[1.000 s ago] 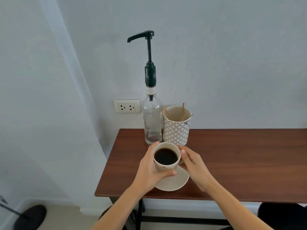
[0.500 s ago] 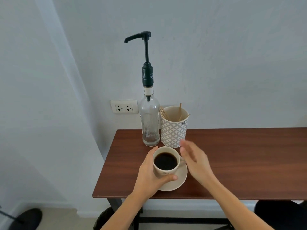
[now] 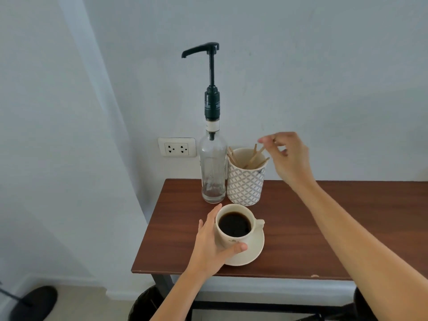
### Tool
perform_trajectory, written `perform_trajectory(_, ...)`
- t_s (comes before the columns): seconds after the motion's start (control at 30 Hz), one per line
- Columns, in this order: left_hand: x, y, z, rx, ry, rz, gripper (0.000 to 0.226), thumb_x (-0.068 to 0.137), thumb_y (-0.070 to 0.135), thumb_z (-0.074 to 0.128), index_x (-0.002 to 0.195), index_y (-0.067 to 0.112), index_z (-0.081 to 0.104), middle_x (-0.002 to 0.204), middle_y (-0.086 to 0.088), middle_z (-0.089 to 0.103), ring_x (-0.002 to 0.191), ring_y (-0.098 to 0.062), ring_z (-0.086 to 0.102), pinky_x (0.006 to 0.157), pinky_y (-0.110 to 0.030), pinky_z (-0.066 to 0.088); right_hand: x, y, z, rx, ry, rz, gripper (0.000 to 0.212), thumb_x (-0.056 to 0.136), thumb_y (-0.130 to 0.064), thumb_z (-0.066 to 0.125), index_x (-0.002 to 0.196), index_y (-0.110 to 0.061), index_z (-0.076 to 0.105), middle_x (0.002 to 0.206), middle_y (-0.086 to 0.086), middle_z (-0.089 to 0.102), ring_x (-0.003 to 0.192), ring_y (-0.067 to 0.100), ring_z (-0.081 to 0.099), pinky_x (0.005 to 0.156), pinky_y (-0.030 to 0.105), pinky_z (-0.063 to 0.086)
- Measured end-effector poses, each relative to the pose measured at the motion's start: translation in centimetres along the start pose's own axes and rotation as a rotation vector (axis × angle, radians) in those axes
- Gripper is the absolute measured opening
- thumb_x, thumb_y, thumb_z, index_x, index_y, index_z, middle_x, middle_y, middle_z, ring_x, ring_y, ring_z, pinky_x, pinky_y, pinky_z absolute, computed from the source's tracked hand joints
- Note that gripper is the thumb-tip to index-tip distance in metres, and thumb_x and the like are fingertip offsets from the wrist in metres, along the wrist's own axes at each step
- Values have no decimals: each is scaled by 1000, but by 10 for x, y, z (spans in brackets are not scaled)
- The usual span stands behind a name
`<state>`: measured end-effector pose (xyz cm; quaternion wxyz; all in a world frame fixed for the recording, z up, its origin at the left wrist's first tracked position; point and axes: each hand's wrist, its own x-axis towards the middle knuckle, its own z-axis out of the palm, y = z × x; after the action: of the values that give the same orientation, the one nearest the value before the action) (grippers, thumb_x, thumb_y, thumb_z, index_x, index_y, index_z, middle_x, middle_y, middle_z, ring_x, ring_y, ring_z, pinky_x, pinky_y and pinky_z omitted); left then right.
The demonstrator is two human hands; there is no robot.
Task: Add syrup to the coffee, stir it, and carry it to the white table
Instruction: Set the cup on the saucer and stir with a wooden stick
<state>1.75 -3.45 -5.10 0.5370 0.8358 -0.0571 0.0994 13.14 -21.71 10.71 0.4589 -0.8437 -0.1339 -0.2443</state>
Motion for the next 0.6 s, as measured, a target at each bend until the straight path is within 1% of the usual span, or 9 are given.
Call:
perform_trajectory(0.07, 0, 2, -1, 0, -3, -4, 82, 67, 63, 84, 133, 67, 34, 141, 39, 45, 139, 11, 36, 121, -65, 21, -9, -33, -31, 172, 106, -55, 20, 100, -30, 54, 95, -33, 73, 91, -10, 63, 80, 5, 59, 69, 18, 43)
perform_trajectory(0.1, 0, 2, -2, -3, 0, -10, 82, 68, 62, 84, 131, 70, 33, 141, 40, 45, 139, 11, 36, 122, -65, 20, -17, -44, -44, 280, 134, -93, 21, 101, -29, 53, 94, -31, 73, 80, -11, 62, 71, 5, 55, 67, 19, 43)
perform_trajectory(0.13, 0, 3, -3, -10, 4, -16, 83, 68, 61, 84, 132, 69, 33, 141, 38, 46, 139, 9, 37, 123, -64, 19, -28, -51, -52, 388, 116, -118, 22, 102, -29, 52, 93, -27, 73, 72, -10, 60, 66, 8, 53, 66, 21, 44)
perform_trajectory(0.2, -1, 1, -3, -22, 14, -20, 85, 69, 60, 85, 138, 57, 36, 143, 31, 49, 141, 3, 40, 123, -64, 17, -53, -52, -51, 473, -29, -100, 24, 101, -29, 52, 89, -24, 73, 63, 1, 60, 63, 13, 54, 63, 23, 48)
perform_trajectory(0.27, -3, 0, -3, -21, 22, -7, 85, 70, 56, 86, 141, 48, 40, 143, 27, 51, 141, -1, 42, 122, -63, 18, -78, -36, -33, 345, -195, -35, 24, 99, -29, 54, 85, -23, 73, 68, 8, 65, 60, 12, 58, 60, 25, 51)
perform_trajectory(0.33, -5, 0, -3, -17, 35, 10, 82, 70, 54, 87, 137, 52, 40, 141, 29, 52, 139, -2, 44, 121, -62, 21, -95, -19, -15, 173, -288, 14, 22, 97, -25, 58, 84, -18, 74, 68, 4, 69, 60, 11, 64, 61, 30, 56)
perform_trajectory(0.4, -5, 1, -3, -11, 45, 15, 81, 70, 55, 87, 134, 60, 38, 139, 32, 52, 138, 0, 45, 120, -61, 24, -101, -6, -6, 84, -363, 40, 19, 96, -21, 60, 86, -14, 73, 68, 1, 72, 64, 14, 69, 66, 36, 61)
perform_trajectory(0.5, -4, 0, -1, -9, 46, 16, 81, 69, 58, 86, 134, 61, 38, 138, 31, 53, 137, -1, 46, 120, -61, 26, -102, 1, -11, 64, -463, 75, 14, 96, -18, 60, 87, -15, 71, 73, 2, 76, 69, 13, 74, 70, 33, 64)
perform_trajectory(0.6, -3, -1, -1, -2, 55, 8, 86, 68, 62, 84, 140, 50, 38, 140, 25, 55, 138, -4, 45, 120, -59, 27, -103, -3, -11, 116, -512, 77, 13, 95, -16, 62, 88, -14, 72, 74, 4, 76, 70, 12, 75, 68, 28, 64)
